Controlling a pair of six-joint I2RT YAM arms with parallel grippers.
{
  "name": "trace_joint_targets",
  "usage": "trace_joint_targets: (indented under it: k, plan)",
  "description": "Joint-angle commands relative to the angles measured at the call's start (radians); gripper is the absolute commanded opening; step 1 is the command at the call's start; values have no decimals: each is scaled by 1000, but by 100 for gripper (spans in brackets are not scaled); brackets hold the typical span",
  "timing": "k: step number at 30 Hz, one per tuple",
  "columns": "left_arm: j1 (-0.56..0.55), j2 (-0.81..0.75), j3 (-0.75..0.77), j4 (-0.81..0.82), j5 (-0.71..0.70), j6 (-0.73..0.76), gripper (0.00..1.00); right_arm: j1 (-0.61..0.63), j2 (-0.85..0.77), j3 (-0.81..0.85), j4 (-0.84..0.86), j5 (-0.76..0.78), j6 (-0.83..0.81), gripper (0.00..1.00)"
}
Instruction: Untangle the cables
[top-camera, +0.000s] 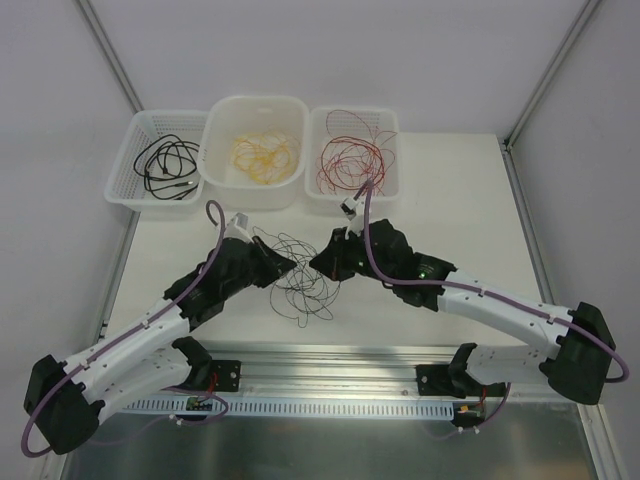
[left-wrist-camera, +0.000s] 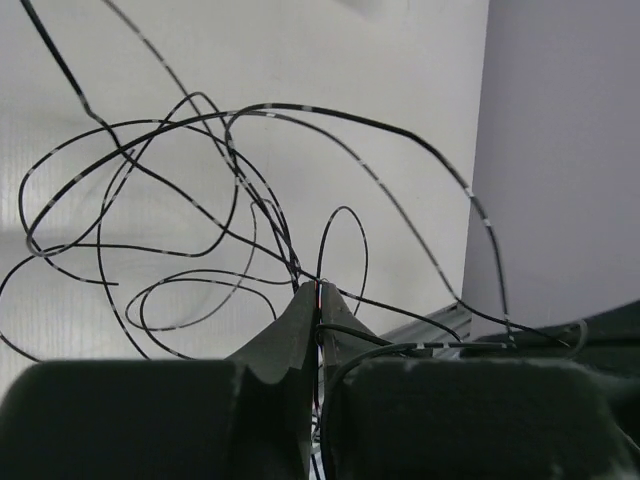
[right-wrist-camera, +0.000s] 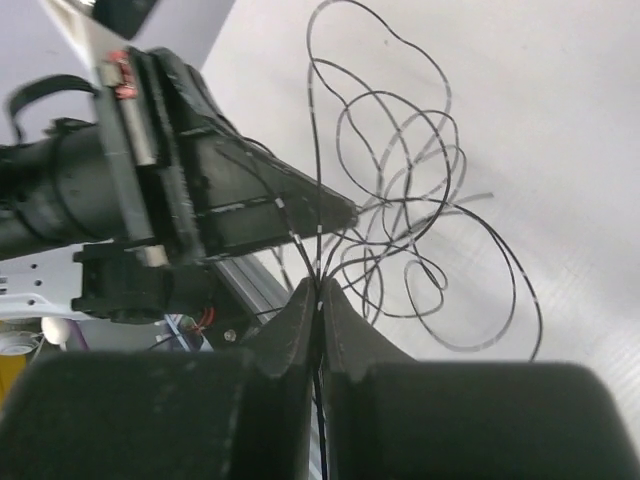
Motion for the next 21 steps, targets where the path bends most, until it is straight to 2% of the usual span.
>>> trace_joint_targets:
  k: [1, 5, 6, 9, 11, 17, 21]
  plan:
    - [-5, -54, 37, 29, -77, 64, 0, 3, -67, -5, -110, 92, -38, 7]
    - [-3, -77, 97, -3, -114, 130, 0, 3, -122, 34, -235, 122, -78, 44]
    - [-3, -78, 135, -12, -136, 162, 0, 5, -133, 42, -256, 127, -101, 59]
    - [-5, -72, 219, -64, -171, 217, 0, 6, -180, 85, -377, 142, -153, 75]
    - [-5, -64, 282, -94, -212, 259, 0, 8, -205, 122, -431, 154, -181, 83]
    - [4, -43, 439, -143, -303, 380, 0, 6, -339, 148, -562, 179, -265, 96]
    - [38, -15, 585, -164, -326, 463, 0, 8, -450, 125, -608, 227, -309, 100]
